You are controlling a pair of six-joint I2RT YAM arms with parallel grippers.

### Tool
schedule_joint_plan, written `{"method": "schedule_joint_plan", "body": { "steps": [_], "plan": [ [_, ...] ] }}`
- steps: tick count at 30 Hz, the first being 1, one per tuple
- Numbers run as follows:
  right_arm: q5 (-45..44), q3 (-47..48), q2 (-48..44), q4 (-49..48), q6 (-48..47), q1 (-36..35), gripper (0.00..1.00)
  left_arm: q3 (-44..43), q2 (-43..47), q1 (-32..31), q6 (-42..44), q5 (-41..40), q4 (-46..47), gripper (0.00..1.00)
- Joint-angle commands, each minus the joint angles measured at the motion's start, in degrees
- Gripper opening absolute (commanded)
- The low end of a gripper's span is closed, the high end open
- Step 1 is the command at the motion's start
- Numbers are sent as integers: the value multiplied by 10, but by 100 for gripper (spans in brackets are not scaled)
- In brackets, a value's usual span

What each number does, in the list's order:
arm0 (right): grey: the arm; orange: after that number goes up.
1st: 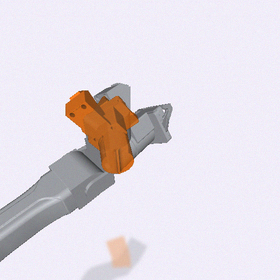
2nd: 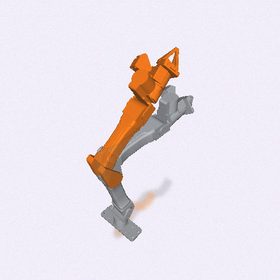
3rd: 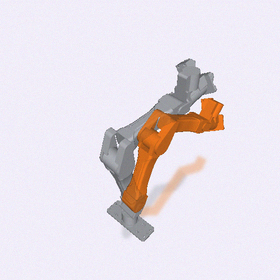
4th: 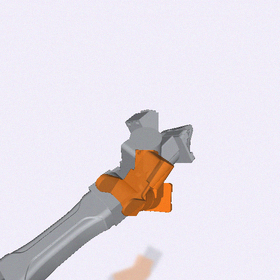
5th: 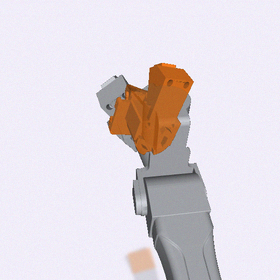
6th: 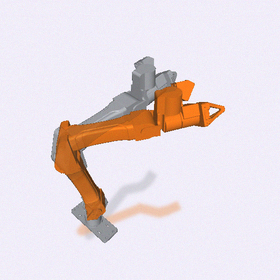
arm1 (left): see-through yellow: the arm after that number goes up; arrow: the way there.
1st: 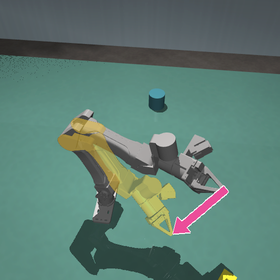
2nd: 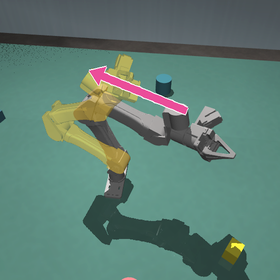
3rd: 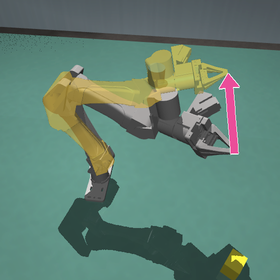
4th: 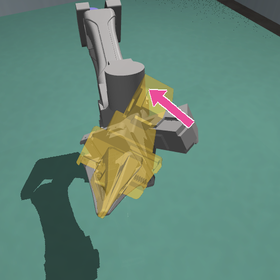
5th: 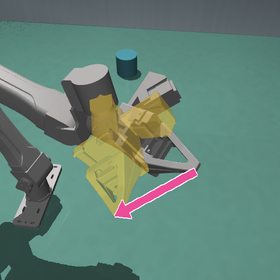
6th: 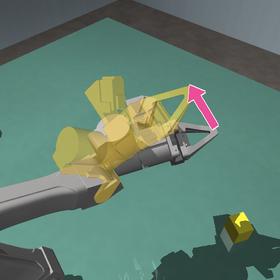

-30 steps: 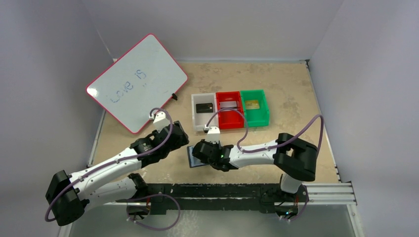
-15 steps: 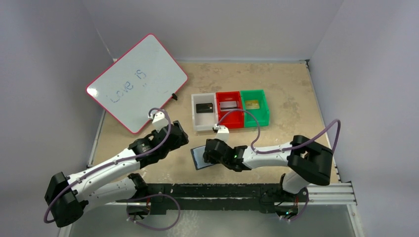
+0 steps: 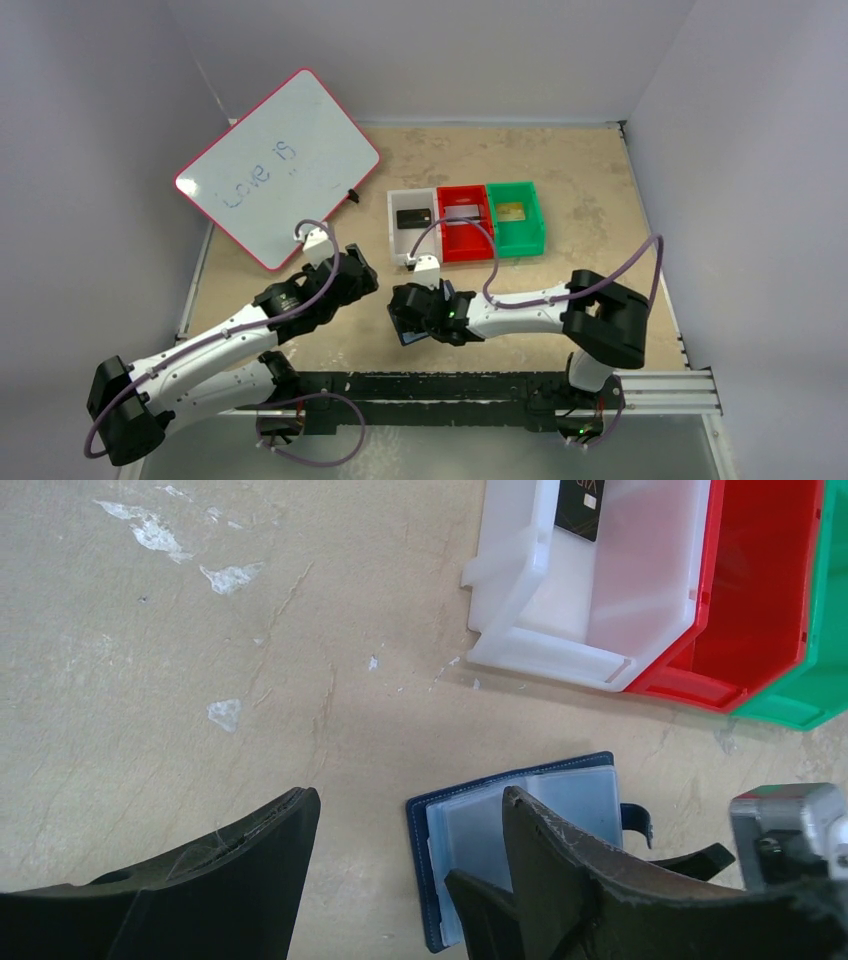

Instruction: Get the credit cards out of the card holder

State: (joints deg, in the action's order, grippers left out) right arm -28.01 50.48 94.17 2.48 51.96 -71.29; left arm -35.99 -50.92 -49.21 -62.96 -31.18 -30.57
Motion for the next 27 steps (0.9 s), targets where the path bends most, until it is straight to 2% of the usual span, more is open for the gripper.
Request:
{"method": "schedule_joint_plan", "body": {
  "steps": [1, 6, 12, 19, 27],
  "plan": [
    [-53, 36, 31, 76, 0, -12, 64, -7, 12, 0, 0, -18, -2, 68],
    [-45, 31, 34, 69, -3, -13, 64, -6, 9, 0, -1, -18, -1, 67],
    [-4, -13, 7, 19, 1, -13, 58, -7, -1, 0, 1, -14, 4, 67],
    [24, -48, -23, -42, -2, -11, 56, -7, -17, 1, 1, -3, 15, 67],
    [72, -108, -67, -116, 32, 32, 42, -8, -31, 0, 10, 26, 40, 67]
  ]
}}
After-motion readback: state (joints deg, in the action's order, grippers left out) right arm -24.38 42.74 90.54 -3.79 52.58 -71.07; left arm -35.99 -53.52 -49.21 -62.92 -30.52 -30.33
